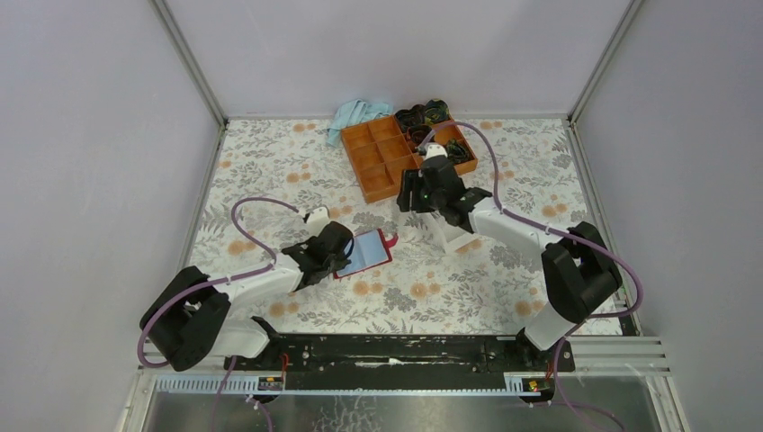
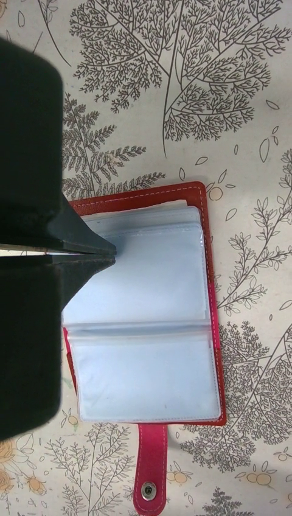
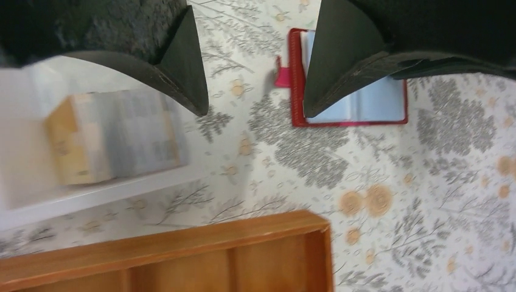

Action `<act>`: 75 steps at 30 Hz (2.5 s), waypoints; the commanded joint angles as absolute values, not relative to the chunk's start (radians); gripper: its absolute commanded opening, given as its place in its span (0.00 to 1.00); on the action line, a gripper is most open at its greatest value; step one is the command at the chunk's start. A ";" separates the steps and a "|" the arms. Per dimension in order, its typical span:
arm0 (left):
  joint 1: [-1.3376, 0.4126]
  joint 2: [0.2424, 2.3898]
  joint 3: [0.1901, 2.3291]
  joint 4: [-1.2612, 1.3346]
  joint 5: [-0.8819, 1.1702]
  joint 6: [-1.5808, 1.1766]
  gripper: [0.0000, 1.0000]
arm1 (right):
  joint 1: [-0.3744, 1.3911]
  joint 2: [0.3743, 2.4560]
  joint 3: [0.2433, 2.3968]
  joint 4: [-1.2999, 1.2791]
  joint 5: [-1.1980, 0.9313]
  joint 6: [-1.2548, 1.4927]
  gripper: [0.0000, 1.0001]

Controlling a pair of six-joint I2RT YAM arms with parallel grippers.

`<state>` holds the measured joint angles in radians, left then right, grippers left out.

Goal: Put the credit cards into the card holder
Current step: Pick up the credit card from the storage box.

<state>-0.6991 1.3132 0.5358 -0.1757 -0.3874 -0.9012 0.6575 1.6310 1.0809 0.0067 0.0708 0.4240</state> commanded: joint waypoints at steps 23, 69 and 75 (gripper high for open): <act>-0.670 1.309 0.517 -0.119 -0.352 -0.874 0.09 | 0.400 1.732 1.225 -0.151 0.002 0.261 0.73; -0.642 1.354 0.542 -0.089 -0.330 -0.845 0.08 | 0.344 1.667 1.160 -0.144 -0.114 0.332 0.31; -0.641 1.356 0.542 -0.088 -0.332 -0.843 0.08 | 0.345 1.639 1.165 -0.145 -0.102 0.329 0.30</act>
